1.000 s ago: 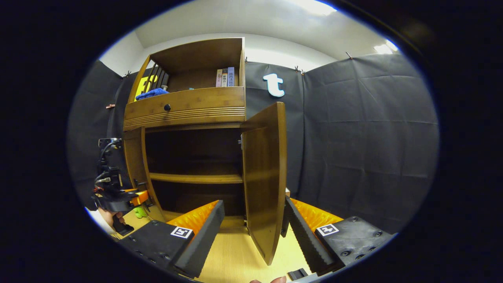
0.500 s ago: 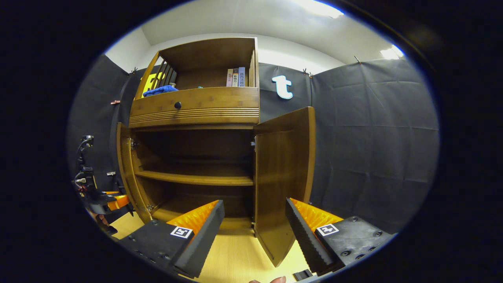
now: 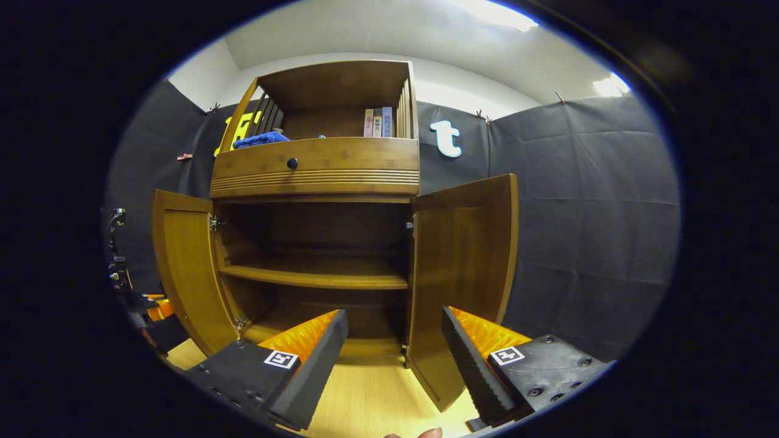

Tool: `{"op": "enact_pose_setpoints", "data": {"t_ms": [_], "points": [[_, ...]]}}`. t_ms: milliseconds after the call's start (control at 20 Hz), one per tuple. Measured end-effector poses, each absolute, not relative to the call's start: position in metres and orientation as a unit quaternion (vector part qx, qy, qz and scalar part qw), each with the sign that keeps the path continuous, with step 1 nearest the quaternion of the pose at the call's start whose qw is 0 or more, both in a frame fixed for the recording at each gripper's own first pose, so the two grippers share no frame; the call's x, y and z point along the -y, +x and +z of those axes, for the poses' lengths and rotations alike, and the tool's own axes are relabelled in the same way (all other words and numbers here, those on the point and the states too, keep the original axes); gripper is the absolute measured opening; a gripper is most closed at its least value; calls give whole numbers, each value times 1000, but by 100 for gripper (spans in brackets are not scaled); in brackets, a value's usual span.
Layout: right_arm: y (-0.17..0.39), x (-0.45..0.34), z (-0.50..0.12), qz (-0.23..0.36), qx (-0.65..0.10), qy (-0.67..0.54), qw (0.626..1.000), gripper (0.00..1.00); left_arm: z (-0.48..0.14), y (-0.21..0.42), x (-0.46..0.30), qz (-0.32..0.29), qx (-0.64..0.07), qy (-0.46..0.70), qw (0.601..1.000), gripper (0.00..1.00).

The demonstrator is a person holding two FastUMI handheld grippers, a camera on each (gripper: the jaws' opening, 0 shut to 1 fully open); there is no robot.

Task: Open the right door of the double-door shoe cabinet with the right hand, and open the left door with the left hand.

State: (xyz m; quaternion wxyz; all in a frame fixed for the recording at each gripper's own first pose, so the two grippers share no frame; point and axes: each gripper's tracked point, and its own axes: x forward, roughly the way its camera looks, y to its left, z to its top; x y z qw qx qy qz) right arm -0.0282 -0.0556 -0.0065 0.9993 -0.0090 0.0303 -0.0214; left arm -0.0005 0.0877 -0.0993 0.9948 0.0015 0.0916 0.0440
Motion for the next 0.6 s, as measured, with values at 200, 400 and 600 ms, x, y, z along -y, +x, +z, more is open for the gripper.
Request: {"op": "enact_pose_setpoints", "data": {"t_ms": [200, 400, 600], "points": [[-31, 42, -3, -20, -27, -2, 999, 99, -97, -8, -113, 52, -87, 2, 995, 9], [-36, 32, -5, -21, -30, -7, 999, 98, -96, -15, -142, 53, -91, -17, 994, 2], [-39, 22, -4, -24, -29, -13, 999, 100, -89, -27, -144, 36, -83, -19, 996, 8]]}}
